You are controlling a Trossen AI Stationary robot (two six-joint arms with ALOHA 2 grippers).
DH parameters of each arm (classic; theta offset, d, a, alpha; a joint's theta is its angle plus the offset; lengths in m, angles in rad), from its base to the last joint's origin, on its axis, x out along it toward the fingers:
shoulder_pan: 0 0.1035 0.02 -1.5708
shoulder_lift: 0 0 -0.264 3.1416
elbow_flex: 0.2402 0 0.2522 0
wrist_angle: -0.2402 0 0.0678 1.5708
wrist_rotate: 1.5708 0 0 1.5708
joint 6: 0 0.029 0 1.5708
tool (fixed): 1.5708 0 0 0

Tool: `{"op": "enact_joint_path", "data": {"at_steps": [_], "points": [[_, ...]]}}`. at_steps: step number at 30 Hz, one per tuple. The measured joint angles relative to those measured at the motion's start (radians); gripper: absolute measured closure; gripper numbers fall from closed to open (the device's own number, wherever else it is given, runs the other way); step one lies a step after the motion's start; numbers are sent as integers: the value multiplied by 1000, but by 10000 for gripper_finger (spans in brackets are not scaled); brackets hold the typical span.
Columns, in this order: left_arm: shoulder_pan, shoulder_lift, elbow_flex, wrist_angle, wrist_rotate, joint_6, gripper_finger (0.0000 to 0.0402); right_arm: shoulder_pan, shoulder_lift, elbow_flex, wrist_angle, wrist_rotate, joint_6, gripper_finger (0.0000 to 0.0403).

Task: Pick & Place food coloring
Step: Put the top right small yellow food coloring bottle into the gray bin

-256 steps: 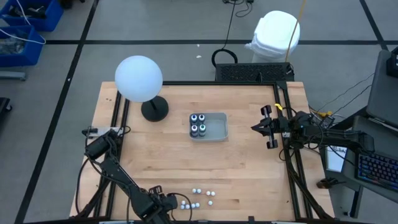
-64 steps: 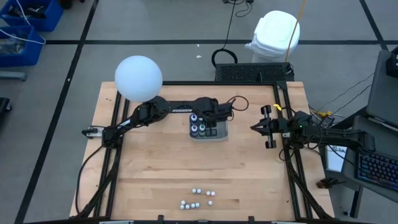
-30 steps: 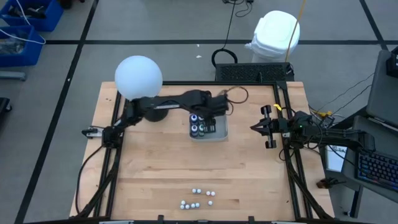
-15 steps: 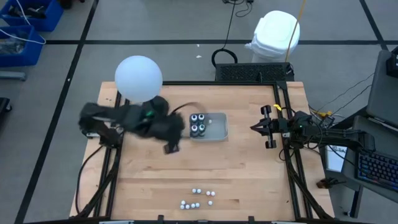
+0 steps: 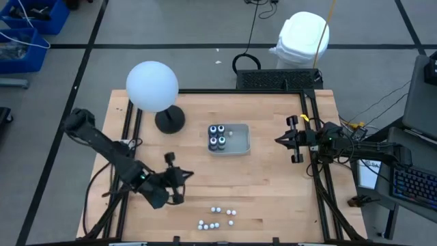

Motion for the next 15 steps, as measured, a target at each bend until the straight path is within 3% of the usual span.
{"op": "enact_joint_path", "data": {"at_steps": [5,8,12,15], "points": [[39,1,-259,594,130,338,398,0,0,0,0,1,-46,403],[99,-2,-367,831,199,491,394,0,0,0,0,1,-51,403],[199,-63,-414,876,219,543,395,0,0,0,-1,1,-51,403],[229,-168,-443,825,320,601,397,0,0,0,-13,2,-50,403]]}}
